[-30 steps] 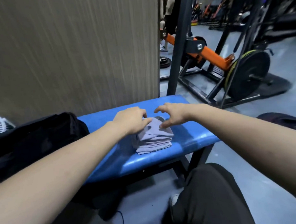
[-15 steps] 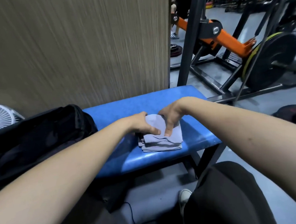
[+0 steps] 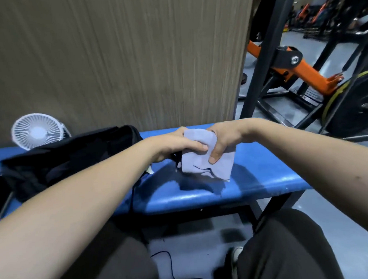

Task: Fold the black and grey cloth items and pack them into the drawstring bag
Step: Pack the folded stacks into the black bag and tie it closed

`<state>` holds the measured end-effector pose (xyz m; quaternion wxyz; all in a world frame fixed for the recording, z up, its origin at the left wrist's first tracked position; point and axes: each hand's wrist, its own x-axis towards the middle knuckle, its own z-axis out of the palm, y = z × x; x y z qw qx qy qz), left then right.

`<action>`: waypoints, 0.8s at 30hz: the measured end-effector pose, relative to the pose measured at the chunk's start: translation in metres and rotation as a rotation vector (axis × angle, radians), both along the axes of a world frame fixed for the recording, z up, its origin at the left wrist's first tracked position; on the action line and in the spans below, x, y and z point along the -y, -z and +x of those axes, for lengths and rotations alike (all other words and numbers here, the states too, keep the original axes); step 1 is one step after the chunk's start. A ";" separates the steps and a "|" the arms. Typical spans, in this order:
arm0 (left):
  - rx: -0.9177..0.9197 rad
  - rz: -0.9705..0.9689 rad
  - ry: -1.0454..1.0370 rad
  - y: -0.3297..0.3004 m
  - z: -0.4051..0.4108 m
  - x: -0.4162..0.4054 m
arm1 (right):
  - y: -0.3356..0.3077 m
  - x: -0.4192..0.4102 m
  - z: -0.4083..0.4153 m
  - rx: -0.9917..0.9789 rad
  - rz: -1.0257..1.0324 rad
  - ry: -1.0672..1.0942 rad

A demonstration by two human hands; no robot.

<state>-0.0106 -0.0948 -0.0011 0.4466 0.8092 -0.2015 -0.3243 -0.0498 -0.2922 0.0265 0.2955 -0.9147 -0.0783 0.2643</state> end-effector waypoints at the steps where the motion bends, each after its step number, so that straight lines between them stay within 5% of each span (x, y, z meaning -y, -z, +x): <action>1: 0.027 -0.037 -0.011 -0.009 0.000 -0.013 | -0.010 -0.013 0.002 0.026 0.017 -0.019; 15: 0.106 -0.121 -0.251 -0.074 0.007 -0.258 | -0.050 -0.238 0.061 0.017 0.433 -0.286; 24: -0.035 -0.266 -0.700 -0.031 0.012 -0.349 | -0.012 -0.327 0.108 0.134 0.727 -0.070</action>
